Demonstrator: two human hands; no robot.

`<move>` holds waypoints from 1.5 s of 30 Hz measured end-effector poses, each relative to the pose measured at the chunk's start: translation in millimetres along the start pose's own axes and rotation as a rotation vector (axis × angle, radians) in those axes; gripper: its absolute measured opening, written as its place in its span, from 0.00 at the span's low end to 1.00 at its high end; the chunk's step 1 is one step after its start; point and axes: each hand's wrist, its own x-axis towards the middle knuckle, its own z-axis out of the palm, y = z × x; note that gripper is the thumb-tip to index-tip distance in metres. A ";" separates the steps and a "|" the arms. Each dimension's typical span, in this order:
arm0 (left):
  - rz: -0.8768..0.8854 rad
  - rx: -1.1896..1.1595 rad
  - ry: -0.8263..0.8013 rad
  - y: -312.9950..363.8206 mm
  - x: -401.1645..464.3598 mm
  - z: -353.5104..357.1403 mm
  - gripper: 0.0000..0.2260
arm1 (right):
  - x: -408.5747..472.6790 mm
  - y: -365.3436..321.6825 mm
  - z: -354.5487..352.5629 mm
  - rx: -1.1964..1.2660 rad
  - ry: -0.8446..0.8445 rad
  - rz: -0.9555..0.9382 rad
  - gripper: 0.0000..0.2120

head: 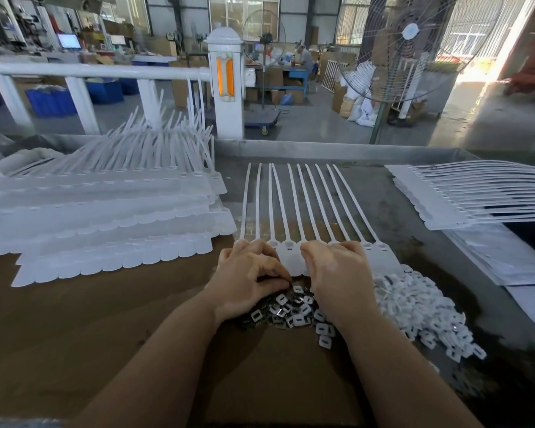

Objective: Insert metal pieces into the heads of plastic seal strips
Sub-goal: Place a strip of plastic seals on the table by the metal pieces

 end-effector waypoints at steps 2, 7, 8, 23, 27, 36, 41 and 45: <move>-0.014 -0.023 0.017 1.2 0.4 -0.2 0.04 | 0.0 0.7 0.6 -0.006 -0.020 -0.002 0.06; -0.177 -0.399 0.205 1.4 0.8 -2.3 0.04 | 0.1 0.1 -0.2 -0.012 -0.078 -0.001 0.06; -0.224 -0.451 0.254 0.4 1.2 -3.3 0.04 | 0.1 -0.4 -1.0 -0.012 -0.090 -0.005 0.07; -0.376 -0.302 0.335 -23.6 17.1 -22.0 0.05 | 2.5 -2.9 -6.6 -0.032 -0.236 0.011 0.08; -0.379 -0.243 0.424 -27.1 18.1 -17.9 0.04 | 3.1 -2.4 -6.5 -0.035 -0.230 0.030 0.09; -0.319 -0.188 0.484 -25.2 13.8 -8.1 0.06 | 1.1 1.3 -3.6 -0.012 -0.207 0.039 0.10; -0.347 -0.220 0.473 -28.4 12.8 -8.4 0.06 | 0.2 0.4 -3.4 0.011 -0.201 0.047 0.10; -0.358 -0.229 0.468 -29.8 12.9 -9.3 0.05 | 1.4 0.2 -3.1 0.009 -0.196 0.055 0.09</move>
